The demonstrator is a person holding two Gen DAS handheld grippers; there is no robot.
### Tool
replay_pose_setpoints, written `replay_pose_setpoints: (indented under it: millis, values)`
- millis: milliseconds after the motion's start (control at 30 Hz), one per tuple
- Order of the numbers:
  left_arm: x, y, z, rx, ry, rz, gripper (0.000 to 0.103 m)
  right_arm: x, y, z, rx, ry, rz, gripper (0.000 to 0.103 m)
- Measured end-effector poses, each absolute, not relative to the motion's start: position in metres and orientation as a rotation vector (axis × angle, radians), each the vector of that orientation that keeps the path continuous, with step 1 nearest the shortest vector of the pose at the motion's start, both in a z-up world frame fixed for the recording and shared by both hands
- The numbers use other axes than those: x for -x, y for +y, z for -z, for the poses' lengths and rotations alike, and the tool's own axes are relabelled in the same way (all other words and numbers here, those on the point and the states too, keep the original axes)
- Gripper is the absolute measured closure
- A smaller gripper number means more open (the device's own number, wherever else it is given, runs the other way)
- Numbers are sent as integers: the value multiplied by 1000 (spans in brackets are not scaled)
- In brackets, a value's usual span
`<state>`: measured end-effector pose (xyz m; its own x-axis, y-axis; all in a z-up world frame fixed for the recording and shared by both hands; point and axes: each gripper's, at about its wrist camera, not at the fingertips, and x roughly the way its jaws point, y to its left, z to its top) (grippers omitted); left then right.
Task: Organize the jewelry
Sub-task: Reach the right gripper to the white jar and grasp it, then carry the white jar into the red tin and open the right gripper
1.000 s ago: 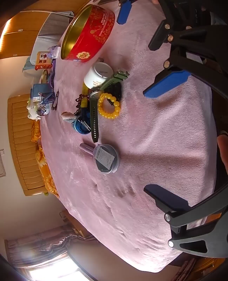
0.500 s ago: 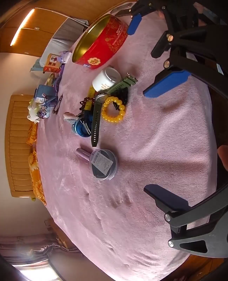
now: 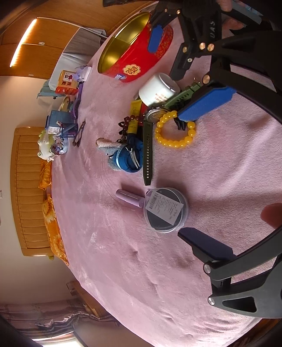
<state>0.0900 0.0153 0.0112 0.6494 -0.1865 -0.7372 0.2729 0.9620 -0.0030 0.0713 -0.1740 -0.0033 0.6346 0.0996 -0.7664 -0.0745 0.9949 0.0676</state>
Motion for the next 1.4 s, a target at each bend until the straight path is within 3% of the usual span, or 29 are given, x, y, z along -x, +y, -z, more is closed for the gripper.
replay_pose_setpoints:
  millis: [233, 267, 300, 467, 867, 1133, 1400]
  values:
    - [-101, 20, -8, -90, 839, 242, 7, -104, -170, 14, -30, 920, -97, 5]
    - [-102, 20, -8, -101, 839, 238, 7, -107, -169, 15, -31, 926, -99, 12]
    - [-101, 20, -7, -108, 838, 240, 7, -110, -169, 17, -35, 940, -103, 27]
    - [-100, 19, -3, -101, 847, 249, 7, -119, -172, 29, -60, 998, -104, 43]
    - [-96, -1, -18, -117, 831, 278, 7, -71, -197, -23, -115, 830, -140, 43]
    - [-103, -66, -57, -177, 754, 369, 7, -51, -269, -77, -151, 668, -33, 43]
    - [-133, -167, -64, -280, 740, 446, 7, -72, -368, -49, -147, 789, 175, 44]
